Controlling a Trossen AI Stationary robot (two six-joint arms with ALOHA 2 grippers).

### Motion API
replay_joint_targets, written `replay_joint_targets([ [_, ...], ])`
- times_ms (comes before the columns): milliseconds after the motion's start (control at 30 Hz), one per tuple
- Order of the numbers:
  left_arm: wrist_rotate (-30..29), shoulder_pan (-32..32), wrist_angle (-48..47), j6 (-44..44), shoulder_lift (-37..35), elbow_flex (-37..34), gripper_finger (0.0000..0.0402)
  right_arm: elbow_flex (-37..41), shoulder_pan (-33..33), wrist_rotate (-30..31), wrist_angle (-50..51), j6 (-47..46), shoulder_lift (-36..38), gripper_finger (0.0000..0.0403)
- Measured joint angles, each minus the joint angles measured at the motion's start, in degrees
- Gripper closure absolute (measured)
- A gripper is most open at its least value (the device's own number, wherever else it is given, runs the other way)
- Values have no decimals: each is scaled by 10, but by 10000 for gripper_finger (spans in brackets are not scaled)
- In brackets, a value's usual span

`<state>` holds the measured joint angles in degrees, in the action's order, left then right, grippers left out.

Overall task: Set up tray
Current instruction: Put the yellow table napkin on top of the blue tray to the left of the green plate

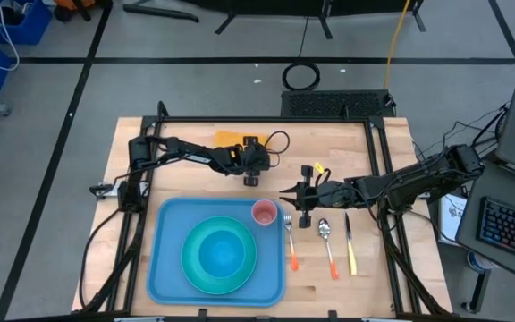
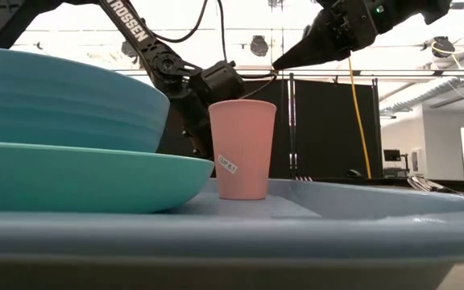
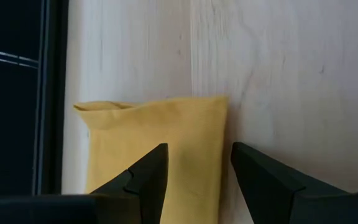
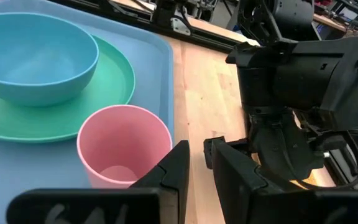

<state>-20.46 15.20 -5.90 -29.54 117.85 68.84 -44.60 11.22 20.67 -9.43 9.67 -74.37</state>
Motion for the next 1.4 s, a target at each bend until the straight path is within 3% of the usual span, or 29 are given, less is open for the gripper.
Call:
replay_joint_targets([
  [167, 7, 1, -2, 1, 1, 1, 239, 0, 0, 0, 4, -2, 0, 344],
  [500, 15, 1, -1, 2, 3, 0, 390, 0, 0, 0, 5, -5, 0, 344],
  [733, 7, 0, -6, 1, 3, 0, 396, 0, 0, 0, 3, -7, 0, 344],
  [1033, -53, -11, -21, -14, 4, 0, 398, 0, 0, 0, 3, -7, 0, 344],
  [1400, -57, -10, -54, 1, -26, -2, 400, 0, 0, 0, 2, -10, 0, 344],
])
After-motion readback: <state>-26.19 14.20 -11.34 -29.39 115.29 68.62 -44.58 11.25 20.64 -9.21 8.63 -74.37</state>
